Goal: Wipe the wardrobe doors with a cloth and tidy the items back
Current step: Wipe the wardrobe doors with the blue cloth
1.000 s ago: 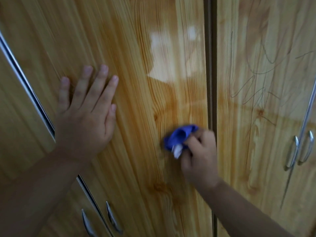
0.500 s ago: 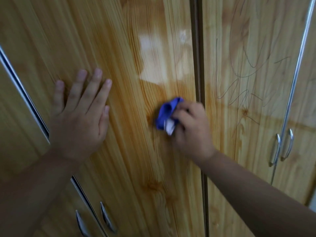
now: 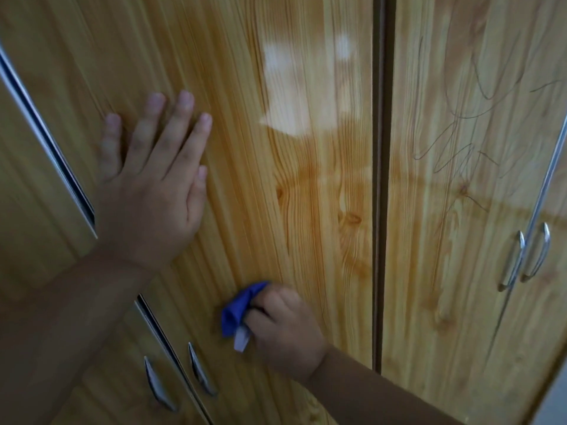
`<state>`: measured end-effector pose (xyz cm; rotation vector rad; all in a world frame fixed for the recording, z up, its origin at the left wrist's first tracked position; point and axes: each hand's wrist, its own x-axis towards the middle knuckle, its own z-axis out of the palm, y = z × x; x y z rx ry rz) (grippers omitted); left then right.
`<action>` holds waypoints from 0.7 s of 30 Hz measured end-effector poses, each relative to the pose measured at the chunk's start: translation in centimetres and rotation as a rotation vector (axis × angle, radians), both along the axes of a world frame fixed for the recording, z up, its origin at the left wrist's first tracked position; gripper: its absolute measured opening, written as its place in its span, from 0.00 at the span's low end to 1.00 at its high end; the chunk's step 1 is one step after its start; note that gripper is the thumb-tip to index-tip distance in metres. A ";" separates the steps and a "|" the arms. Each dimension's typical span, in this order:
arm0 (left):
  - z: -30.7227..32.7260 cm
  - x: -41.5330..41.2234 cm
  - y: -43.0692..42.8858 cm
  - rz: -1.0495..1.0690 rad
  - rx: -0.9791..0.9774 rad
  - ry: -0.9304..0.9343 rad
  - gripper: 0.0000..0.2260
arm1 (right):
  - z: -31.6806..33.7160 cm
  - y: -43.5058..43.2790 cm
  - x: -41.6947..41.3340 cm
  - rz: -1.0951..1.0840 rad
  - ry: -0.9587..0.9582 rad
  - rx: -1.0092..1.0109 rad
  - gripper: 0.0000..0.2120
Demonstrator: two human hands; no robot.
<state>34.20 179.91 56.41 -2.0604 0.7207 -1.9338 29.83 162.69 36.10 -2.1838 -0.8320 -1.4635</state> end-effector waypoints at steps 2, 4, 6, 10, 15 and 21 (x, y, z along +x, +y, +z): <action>0.0 0.0 0.0 -0.007 0.006 0.002 0.25 | -1.7 0.2 0.0 0.055 0.016 -0.086 0.04; 0.1 0.0 0.0 -0.014 0.008 0.006 0.25 | -1.8 -0.8 0.1 0.097 0.016 -0.189 0.04; 0.1 0.0 0.2 -0.020 0.009 0.013 0.25 | -1.4 -3.1 0.1 0.075 0.023 -0.273 0.03; 0.0 0.0 0.1 -0.025 -0.001 0.030 0.25 | 0.8 -9.3 0.0 -0.062 0.016 -0.242 0.04; 0.0 0.0 0.0 -0.021 -0.025 0.035 0.25 | 7.5 -11.2 0.1 -0.146 -0.057 -0.118 0.01; -0.1 -0.3 -0.1 -0.019 -0.021 0.067 0.25 | 20.4 -7.8 1.2 -0.109 -0.205 0.219 0.04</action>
